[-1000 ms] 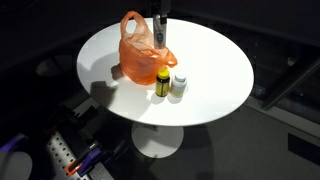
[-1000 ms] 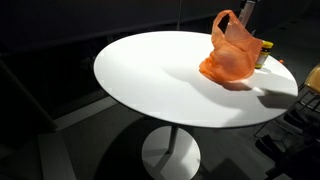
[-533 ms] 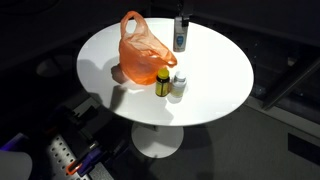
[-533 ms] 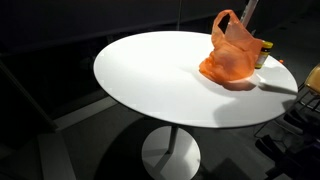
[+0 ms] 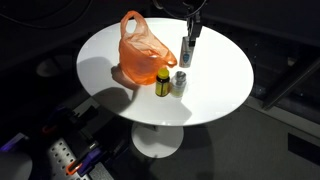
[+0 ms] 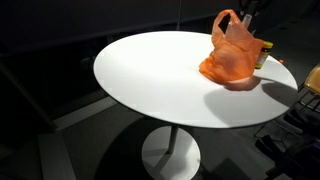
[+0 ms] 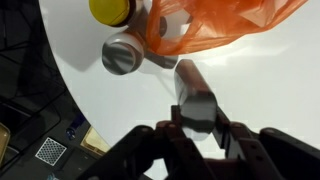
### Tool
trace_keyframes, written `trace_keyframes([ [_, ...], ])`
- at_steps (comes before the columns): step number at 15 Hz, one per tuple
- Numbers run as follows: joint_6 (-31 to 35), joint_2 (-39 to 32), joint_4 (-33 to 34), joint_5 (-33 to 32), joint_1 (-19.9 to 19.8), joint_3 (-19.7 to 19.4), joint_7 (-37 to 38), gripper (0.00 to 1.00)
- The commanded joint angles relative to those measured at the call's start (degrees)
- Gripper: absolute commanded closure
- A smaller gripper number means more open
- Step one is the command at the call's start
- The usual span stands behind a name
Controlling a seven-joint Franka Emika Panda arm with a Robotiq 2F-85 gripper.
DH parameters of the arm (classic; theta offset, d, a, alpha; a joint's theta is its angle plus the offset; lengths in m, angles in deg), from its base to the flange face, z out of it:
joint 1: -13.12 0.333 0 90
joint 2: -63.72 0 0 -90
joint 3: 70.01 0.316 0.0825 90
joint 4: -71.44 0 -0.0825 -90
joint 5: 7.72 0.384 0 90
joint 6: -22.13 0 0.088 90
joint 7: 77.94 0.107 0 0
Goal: Remove the white bottle from the plastic bag
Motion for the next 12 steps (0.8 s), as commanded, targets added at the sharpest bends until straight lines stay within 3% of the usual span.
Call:
trace_keyframes([
  [1,0.3,-4.1,3.5,2.0,0.2,-0.2,0.8,0.89],
  [10,3.7,-10.1,5.6,2.8,1.0,-0.6,1.1,0.9],
  [11,3.7,-10.3,5.6,3.1,0.9,-0.4,0.8,0.6],
  [12,4.0,-10.1,5.6,3.3,1.0,-0.4,0.6,0.39],
])
